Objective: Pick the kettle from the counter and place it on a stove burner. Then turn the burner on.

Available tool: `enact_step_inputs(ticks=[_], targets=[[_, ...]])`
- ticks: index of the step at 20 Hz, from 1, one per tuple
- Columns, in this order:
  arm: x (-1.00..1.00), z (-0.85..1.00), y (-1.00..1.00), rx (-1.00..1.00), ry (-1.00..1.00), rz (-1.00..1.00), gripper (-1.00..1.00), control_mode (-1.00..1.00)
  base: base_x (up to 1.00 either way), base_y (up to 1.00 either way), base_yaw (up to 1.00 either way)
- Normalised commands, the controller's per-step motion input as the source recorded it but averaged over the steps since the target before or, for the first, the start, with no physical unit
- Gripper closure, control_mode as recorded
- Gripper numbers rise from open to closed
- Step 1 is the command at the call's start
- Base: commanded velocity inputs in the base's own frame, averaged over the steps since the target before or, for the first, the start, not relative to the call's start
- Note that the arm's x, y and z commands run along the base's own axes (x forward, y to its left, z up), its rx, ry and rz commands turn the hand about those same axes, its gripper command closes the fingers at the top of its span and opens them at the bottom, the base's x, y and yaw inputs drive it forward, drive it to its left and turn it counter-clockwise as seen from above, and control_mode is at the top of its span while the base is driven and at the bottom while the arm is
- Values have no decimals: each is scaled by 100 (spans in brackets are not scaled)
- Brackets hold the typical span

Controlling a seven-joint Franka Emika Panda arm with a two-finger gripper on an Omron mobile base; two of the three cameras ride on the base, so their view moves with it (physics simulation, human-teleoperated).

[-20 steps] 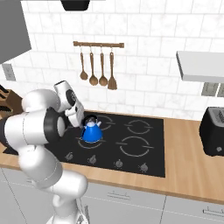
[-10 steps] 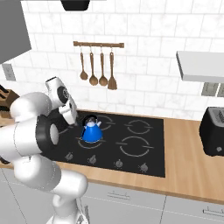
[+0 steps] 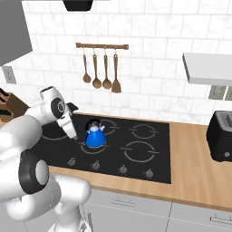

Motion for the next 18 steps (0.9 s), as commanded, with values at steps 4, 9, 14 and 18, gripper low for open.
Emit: enact_step_inputs(ticks=[4,9,14,18], targets=[[-12,0,-1,6,9,51,-100,-100,0,0,0],[-2,0,0,4,17,51,-100,-100,0,0,0],[-3,-2,0,6,22,38,-100,-100,0,0,0],[0,-26,3,6,20,21,-100,-100,0,0,0]])
